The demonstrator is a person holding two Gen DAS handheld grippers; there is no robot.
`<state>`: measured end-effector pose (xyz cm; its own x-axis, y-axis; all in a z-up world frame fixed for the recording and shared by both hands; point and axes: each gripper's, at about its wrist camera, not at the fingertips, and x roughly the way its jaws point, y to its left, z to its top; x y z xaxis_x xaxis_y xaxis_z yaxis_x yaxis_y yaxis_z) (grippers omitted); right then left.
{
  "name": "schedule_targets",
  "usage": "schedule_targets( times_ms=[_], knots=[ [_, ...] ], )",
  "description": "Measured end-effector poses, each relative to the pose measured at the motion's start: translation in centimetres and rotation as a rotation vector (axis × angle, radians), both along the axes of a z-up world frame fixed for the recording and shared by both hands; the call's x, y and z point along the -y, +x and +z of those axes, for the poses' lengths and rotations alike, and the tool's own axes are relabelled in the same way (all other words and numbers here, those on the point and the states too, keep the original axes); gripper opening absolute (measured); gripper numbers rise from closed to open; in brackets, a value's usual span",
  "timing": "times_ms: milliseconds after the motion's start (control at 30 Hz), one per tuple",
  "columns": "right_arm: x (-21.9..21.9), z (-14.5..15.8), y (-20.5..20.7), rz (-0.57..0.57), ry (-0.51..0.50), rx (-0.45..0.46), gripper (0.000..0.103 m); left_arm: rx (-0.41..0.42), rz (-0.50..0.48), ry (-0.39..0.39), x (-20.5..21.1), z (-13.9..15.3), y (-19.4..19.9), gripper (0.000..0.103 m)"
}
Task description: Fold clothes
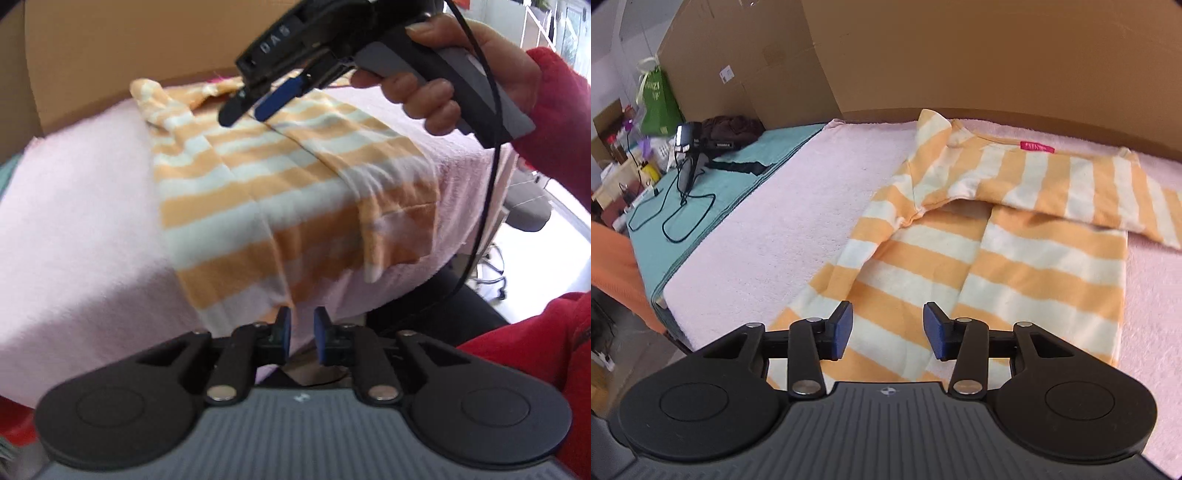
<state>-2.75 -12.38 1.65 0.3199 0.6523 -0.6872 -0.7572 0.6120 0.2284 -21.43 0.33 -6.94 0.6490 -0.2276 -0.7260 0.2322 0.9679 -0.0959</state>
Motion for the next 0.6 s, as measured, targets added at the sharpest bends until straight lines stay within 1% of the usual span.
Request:
schedule_targets(
  times_ms=[33,100,167,233,300,333,367,400,467,533,567,600],
  knots=[
    [-0.3,0.0,0.1,0.005,-0.007,0.001,0.046,0.009,0.015,0.028,-0.1,0.6,0.0,0.016],
    [-0.9,-0.3,0.3,-0.004,-0.019,-0.002,0.047,0.028,0.046,0.084,-0.4,1.7,0.0,0.014],
    [-1.7,-0.7,0.4,-0.025,-0.031,-0.009,0.047,-0.014,0.067,0.073,-0.6,0.8,1.1,0.013],
    [-2.3,-1.2,0.7,-0.06,-0.053,-0.01,0.047,-0.049,0.082,0.069,-0.6,-0.5,2.2,0.0],
    [-2.6,-1.2,0.6,-0.071,-0.047,0.001,0.047,-0.056,0.097,0.06,-0.6,-1.1,2.1,0.0],
    [-2.5,-1.0,0.6,-0.072,-0.035,-0.004,0.046,-0.062,0.11,0.04,-0.6,-1.5,2.2,0.0],
    [-2.3,-1.0,0.8,-0.08,-0.012,-0.018,0.042,-0.068,0.124,0.019,-0.6,-1.8,2.3,0.0],
    [-2.1,-0.9,1.0,-0.085,0.011,-0.035,0.028,-0.073,0.133,0.015,-0.5,-2.1,2.4,0.0],
    [-1.8,-0.6,1.3,-0.085,0.044,-0.063,0.015,-0.074,0.139,0.022,-0.2,-2.4,2.2,0.0],
    [-1.6,-0.4,1.4,-0.097,0.05,-0.054,0.015,-0.065,0.131,0.054,0.0,-2.1,1.4,0.0],
    [-1.5,-0.3,1.4,-0.095,0.05,-0.053,0.018,-0.061,0.126,0.076,0.0,-2.0,1.0,0.0],
    [-1.5,-0.3,1.4,-0.085,0.053,-0.063,0.023,-0.068,0.121,0.097,-0.2,-1.9,0.5,0.0]
  ],
)
